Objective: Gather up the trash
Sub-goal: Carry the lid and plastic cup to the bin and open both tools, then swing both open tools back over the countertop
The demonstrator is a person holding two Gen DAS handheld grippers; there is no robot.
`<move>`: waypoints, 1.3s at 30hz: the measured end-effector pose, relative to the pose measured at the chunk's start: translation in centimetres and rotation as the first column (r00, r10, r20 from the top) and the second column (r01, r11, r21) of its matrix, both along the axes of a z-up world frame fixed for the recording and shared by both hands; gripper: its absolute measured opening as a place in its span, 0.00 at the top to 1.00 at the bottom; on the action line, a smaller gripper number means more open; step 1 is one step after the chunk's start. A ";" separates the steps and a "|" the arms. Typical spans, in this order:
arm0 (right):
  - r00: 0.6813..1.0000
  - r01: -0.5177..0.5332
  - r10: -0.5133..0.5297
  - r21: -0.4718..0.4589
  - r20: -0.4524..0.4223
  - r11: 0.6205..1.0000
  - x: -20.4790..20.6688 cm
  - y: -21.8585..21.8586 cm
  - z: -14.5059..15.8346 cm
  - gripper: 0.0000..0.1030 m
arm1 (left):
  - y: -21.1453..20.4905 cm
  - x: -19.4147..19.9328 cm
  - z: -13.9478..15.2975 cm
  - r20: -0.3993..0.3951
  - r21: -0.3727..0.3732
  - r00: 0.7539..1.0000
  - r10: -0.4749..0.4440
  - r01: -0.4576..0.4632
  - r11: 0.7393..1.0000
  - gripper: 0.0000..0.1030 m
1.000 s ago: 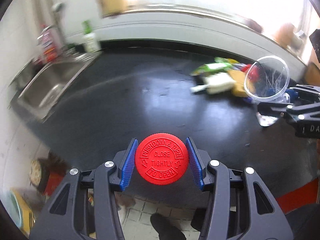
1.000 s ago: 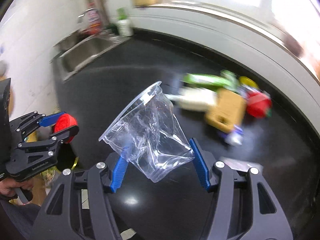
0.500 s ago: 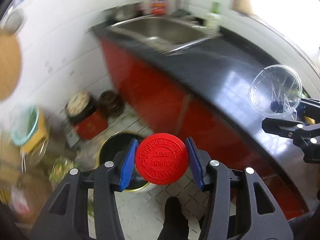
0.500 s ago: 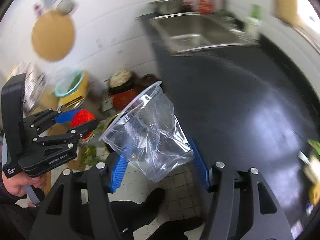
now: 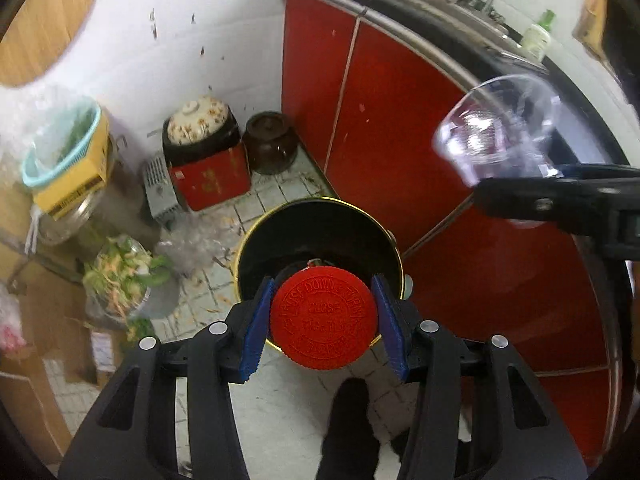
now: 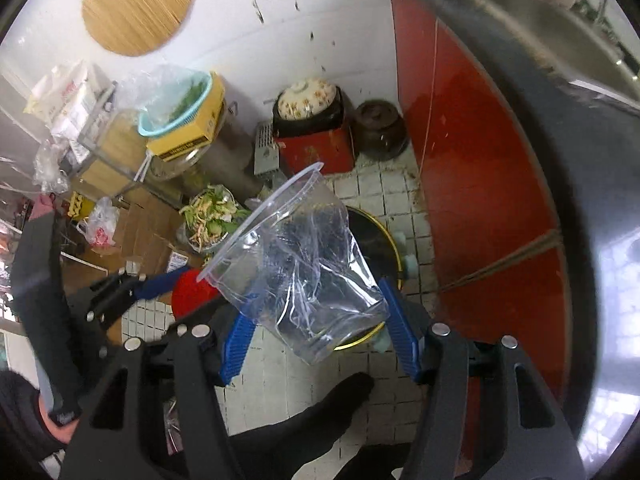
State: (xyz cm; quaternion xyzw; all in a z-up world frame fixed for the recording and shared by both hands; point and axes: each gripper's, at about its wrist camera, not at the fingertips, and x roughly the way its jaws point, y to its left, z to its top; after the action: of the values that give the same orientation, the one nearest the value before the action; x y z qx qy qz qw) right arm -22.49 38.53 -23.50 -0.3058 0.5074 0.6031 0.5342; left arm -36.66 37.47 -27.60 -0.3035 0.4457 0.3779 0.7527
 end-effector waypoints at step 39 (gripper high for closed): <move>0.993 0.115 -0.114 0.061 -0.033 0.991 4.3 -4.3 8.4 0.12 | -0.9 2.7 5.4 0.010 0.024 0.998 -0.060 0.060 0.998 0.08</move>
State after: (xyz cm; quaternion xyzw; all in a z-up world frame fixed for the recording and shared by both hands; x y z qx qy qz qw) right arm -18.24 34.27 -15.06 -0.2503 0.5127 0.5916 0.5697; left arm -33.92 36.60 -22.18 -0.2829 0.4461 0.3589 0.7695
